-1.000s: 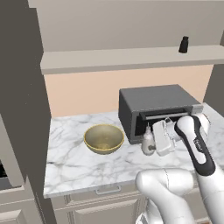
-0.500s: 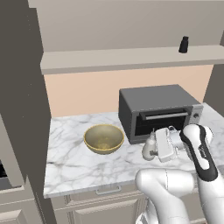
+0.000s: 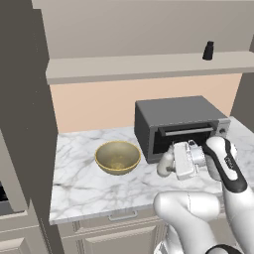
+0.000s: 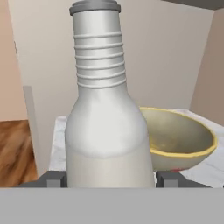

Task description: Retrieve the bottle and the shaker from the cabinet and place them next to the mixing bowl on the counter. Then add garlic from the fridge to the mixing bowl.

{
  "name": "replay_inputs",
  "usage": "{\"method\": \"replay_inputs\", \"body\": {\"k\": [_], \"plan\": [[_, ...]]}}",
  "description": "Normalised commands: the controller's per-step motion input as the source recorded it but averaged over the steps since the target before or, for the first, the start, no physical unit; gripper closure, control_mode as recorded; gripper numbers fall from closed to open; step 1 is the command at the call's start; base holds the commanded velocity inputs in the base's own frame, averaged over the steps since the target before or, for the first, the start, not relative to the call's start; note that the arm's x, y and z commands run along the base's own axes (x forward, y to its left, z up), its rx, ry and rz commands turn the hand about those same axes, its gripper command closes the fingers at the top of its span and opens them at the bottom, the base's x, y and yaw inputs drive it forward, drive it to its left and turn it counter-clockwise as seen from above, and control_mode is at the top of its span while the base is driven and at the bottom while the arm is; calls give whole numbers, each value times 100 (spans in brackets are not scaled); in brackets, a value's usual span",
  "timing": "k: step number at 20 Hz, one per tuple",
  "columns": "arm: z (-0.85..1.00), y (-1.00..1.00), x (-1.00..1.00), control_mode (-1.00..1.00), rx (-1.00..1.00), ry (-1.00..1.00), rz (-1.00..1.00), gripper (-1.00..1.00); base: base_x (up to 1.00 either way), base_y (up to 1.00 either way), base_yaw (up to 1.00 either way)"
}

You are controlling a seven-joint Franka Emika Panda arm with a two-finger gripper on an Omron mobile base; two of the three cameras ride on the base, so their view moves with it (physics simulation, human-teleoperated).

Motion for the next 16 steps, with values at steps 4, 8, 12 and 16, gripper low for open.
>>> {"method": "replay_inputs", "body": {"k": [4,8,12,16], "plan": [[-57,24,0,-100,0,0,0,100,0,0,0],[-42,15,0,-100,0,0,0,100,0,0,0],[-47,2,0,-100,-1,0,-3,100,0,0,0],[-34,0,0,-100,0,0,-2,100,0,0,0]]}}
